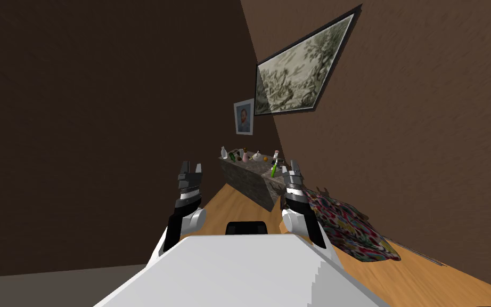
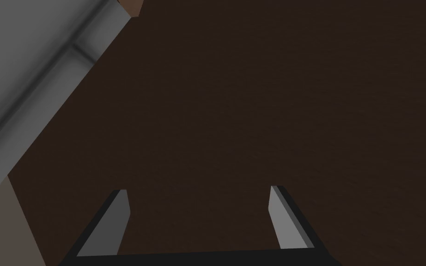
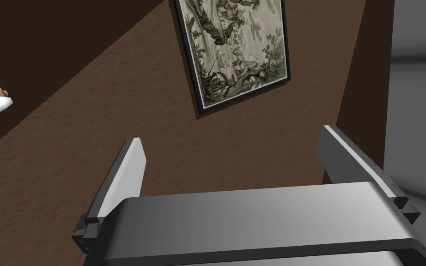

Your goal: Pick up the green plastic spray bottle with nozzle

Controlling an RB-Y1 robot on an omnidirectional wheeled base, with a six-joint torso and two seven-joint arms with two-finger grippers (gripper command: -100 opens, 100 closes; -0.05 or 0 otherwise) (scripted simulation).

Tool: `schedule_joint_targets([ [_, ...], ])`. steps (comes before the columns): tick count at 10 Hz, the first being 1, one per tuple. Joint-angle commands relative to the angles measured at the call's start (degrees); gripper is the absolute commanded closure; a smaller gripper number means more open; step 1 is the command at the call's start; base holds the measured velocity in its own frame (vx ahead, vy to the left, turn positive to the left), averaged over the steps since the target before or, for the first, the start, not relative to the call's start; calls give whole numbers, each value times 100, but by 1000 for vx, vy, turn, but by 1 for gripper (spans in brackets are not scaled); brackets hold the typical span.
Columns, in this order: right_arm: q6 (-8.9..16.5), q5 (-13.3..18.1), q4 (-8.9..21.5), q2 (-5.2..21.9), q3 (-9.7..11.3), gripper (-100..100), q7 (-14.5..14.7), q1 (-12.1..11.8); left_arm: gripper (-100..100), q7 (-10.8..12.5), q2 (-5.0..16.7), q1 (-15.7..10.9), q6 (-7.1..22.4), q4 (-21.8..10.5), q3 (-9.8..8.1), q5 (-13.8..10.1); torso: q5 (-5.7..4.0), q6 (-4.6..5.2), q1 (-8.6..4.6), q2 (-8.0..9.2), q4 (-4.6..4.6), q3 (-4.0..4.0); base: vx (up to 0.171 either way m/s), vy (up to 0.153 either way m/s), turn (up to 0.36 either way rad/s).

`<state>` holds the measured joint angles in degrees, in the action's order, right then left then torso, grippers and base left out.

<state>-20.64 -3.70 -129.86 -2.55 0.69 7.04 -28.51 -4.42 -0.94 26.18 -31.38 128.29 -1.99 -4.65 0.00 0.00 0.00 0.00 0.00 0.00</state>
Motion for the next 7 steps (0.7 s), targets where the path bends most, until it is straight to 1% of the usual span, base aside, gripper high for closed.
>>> schedule_joint_targets([
  [1,45,24,26,251,-4,-100,40,-24,0,0,0,0,0,0,0,0,0,0,0,0,0,0,14,3,-9],
  [4,215,116,120,769,-20,-100,195,-114,0,0,0,0,0,0,0,0,0,0,2,-13,-3,-7,38,11,-15],
  [7,476,259,257,1215,-53,-100,431,-255,0,0,0,1,0,0,0,0,1,0,5,-26,-6,-15,70,19,-25],
])
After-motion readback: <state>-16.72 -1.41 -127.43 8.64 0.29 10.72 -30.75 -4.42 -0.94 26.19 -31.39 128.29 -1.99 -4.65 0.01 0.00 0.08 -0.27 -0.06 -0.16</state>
